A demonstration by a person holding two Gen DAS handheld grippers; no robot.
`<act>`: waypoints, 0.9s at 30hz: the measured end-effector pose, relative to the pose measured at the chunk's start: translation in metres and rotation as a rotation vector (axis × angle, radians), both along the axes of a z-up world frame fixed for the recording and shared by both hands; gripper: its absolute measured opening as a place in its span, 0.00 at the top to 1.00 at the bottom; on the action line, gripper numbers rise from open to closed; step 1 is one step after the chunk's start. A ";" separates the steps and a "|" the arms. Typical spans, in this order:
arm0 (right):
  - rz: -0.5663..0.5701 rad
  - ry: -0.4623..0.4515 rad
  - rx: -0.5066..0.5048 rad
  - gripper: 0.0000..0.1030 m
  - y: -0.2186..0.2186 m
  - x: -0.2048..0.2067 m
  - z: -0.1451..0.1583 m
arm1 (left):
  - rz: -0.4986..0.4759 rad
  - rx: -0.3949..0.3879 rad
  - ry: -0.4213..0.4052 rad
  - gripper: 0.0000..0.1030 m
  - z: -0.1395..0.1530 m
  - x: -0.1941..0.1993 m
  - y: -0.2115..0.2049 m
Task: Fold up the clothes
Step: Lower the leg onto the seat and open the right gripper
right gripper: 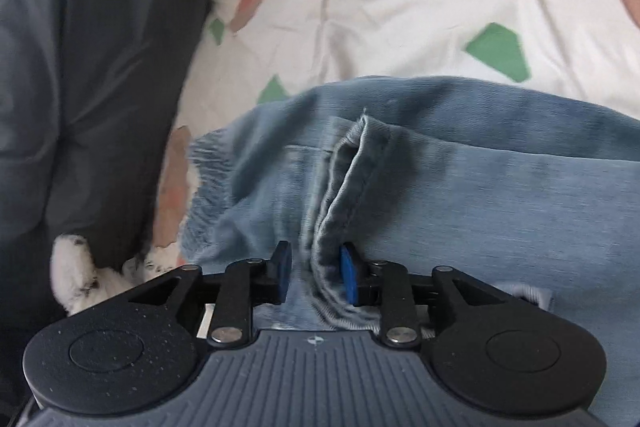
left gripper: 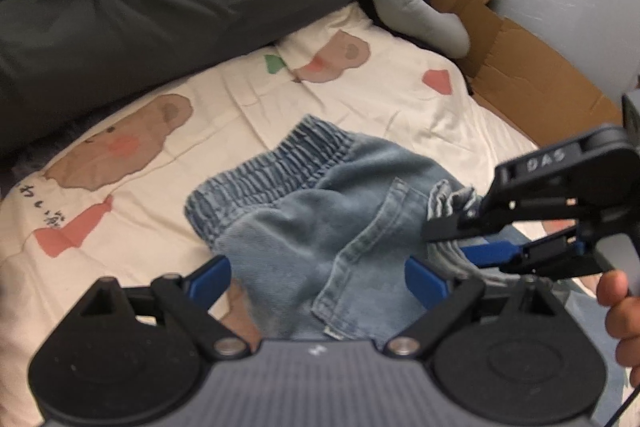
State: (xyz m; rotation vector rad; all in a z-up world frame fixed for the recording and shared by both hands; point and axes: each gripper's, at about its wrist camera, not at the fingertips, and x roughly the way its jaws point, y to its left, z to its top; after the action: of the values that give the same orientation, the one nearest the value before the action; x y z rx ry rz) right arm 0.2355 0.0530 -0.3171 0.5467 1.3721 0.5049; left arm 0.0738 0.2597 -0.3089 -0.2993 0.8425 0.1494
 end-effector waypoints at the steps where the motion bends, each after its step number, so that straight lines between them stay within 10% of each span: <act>1: -0.003 -0.002 0.012 0.58 -0.001 0.000 0.002 | 0.006 0.002 -0.003 0.07 0.001 -0.001 0.001; 18: -0.029 -0.102 0.114 0.58 -0.078 0.005 0.045 | -0.009 -0.097 -0.023 0.07 0.009 -0.012 -0.016; 23: 0.024 -0.148 0.057 0.20 -0.092 -0.011 0.033 | -0.008 -0.116 -0.008 0.07 0.007 -0.016 -0.018; 27: 0.071 -0.171 -0.019 0.17 -0.099 -0.031 0.018 | -0.024 -0.116 0.007 0.07 0.006 -0.019 -0.018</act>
State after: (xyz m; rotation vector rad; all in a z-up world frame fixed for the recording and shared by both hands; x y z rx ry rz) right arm 0.2041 -0.0455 -0.2986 0.4303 1.2351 0.5828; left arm 0.0551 0.2421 -0.3030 -0.3973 0.8627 0.0798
